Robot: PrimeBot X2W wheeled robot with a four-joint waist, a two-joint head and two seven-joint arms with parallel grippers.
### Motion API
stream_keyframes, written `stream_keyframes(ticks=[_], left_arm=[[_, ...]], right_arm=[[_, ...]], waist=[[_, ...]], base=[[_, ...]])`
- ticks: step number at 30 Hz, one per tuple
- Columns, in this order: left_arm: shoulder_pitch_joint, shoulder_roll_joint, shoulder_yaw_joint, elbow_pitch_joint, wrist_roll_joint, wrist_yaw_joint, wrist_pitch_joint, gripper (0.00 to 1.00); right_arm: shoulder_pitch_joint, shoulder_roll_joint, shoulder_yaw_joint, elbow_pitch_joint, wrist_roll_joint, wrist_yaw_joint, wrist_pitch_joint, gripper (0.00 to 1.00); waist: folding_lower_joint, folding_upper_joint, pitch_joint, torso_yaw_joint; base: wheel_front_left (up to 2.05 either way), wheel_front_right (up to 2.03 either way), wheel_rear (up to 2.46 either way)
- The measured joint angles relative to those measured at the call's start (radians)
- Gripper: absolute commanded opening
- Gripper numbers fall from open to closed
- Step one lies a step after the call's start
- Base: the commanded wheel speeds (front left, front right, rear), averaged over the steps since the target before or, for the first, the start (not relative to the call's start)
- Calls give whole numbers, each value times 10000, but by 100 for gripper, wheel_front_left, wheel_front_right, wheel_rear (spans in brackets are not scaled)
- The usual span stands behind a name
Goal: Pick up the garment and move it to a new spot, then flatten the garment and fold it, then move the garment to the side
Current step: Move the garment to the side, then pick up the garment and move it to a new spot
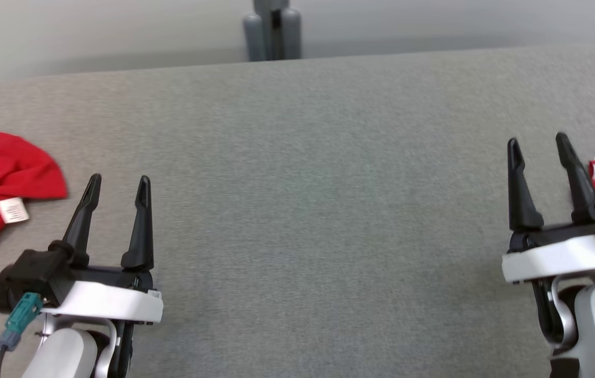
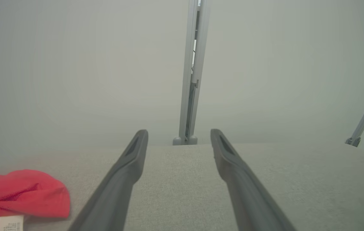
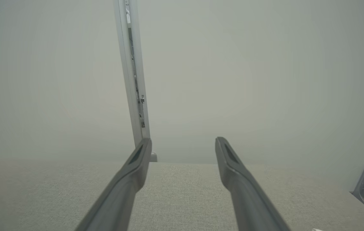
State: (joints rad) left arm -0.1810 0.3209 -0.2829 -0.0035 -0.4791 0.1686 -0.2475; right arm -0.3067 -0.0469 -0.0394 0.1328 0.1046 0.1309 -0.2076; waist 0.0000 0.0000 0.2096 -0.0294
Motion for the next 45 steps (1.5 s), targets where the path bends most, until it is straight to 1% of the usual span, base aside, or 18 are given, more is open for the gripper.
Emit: stream_keyframes(ticks=[6, 12, 19, 23, 32, 38, 45], left_arm=[[452, -121, 130, 144, -12, 173, -56, 100], [963, -105, 128, 368, 23, 205, -84, 100], [1170, -100, -81, 706, 44, 159, -82, 100], [1248, 17, -171, 892, 151, 159, -67, 100], [1260, 27, -180, 1212, 142, 92, -73, 100], [1195, 54, -217, 1321, 401, 113, -86, 100], [1094, -127, -113, 1360, 343, 127, -98, 100]], right_arm=[[900, 2, 140, -318, 203, 0, 347, 100], [1860, 0, -33, -468, 474, 0, 671, 100], [2824, -2, -426, -734, 562, 0, 965, 100], [3149, -4, -470, -934, 568, 0, 1114, 100], [3330, -8, -458, -1126, 708, 0, 1195, 100], [3328, -8, -430, -1126, 727, 0, 1189, 100], [3376, -6, -520, -1120, 754, 0, 1160, 100]], waist=[[0, 0, -583, 693], [0, 1, -1194, 991], [0, 1, -1680, 1013], [0, 0, -1861, 929], [0, 1, -1932, 797], [0, 0, -1923, 791], [0, 0, -1888, 1007]], base=[[0, 0, 0], [0, 0, 0], [0, 0, 0], [0, 0, 0], [0, 0, 0], [0, 0, 0], [0, 0, 0]])
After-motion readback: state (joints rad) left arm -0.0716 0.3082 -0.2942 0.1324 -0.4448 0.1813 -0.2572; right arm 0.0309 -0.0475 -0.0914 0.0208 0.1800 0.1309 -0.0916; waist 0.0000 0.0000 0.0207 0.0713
